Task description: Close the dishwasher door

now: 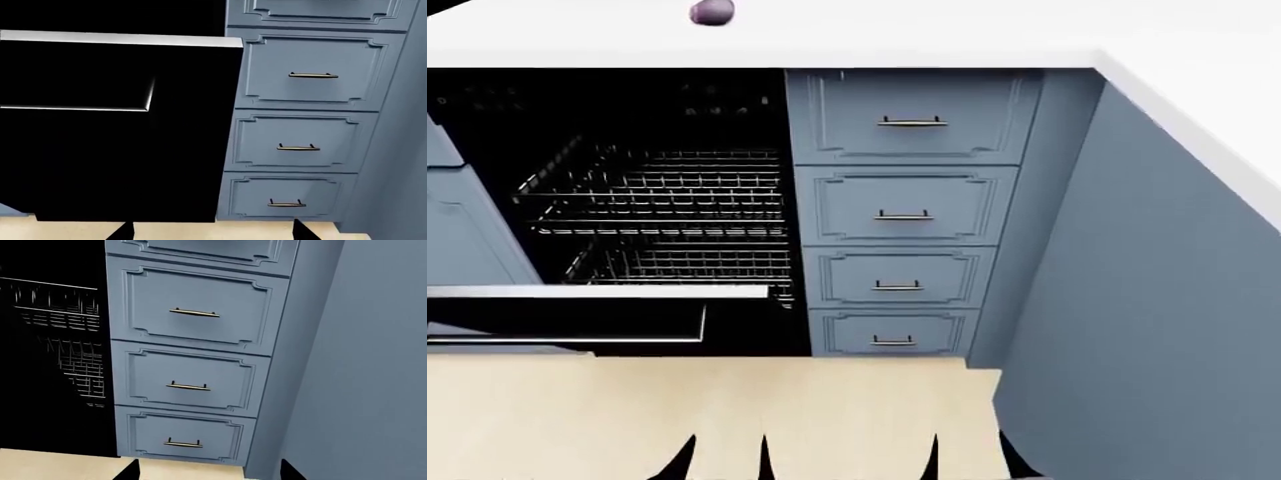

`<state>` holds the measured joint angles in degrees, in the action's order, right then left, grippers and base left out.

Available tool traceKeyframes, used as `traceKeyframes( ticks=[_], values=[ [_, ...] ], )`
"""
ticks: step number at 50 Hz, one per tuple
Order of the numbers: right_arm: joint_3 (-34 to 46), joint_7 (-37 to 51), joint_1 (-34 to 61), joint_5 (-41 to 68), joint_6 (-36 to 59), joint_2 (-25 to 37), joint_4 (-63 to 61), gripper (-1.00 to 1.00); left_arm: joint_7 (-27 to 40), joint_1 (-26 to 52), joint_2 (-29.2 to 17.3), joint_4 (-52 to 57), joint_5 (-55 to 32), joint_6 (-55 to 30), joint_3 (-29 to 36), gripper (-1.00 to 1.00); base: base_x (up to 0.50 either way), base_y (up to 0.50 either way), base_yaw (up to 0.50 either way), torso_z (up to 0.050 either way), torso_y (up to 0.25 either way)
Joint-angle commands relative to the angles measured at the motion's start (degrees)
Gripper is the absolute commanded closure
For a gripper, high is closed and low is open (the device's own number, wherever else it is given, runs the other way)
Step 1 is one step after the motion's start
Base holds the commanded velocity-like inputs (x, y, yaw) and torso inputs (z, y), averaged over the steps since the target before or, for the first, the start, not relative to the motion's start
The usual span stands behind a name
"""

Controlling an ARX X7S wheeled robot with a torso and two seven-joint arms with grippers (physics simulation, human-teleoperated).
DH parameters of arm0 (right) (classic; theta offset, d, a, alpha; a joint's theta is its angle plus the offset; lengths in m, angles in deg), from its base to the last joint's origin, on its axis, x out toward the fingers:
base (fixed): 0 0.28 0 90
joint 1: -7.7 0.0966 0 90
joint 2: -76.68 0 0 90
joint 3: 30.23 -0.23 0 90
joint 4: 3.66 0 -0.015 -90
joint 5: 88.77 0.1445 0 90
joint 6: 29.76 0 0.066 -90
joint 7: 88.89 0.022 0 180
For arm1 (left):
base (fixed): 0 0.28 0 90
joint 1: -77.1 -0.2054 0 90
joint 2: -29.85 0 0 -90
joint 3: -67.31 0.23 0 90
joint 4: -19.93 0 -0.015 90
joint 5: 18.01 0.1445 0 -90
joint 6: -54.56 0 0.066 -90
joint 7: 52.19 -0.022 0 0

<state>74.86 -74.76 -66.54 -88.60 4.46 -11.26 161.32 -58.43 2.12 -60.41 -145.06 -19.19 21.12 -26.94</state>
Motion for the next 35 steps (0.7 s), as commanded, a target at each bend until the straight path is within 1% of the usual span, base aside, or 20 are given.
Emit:
traceKeyframes(
  ticks=[1,35],
  values=[
    [0.02,0.07,0.03,-0.01,0.04,0.00,0.00,-1.00,0.07,-0.03,-0.02,0.00,0.12,0.13,0.10,-1.00,0.00,0.00,0.00,-0.050,0.000],
    [0.33,0.40,0.08,-0.01,0.20,0.04,0.00,-1.00,0.32,0.03,-0.03,0.00,0.13,0.00,0.35,-1.00,0.00,0.00,0.00,-0.050,0.000]
  ],
)
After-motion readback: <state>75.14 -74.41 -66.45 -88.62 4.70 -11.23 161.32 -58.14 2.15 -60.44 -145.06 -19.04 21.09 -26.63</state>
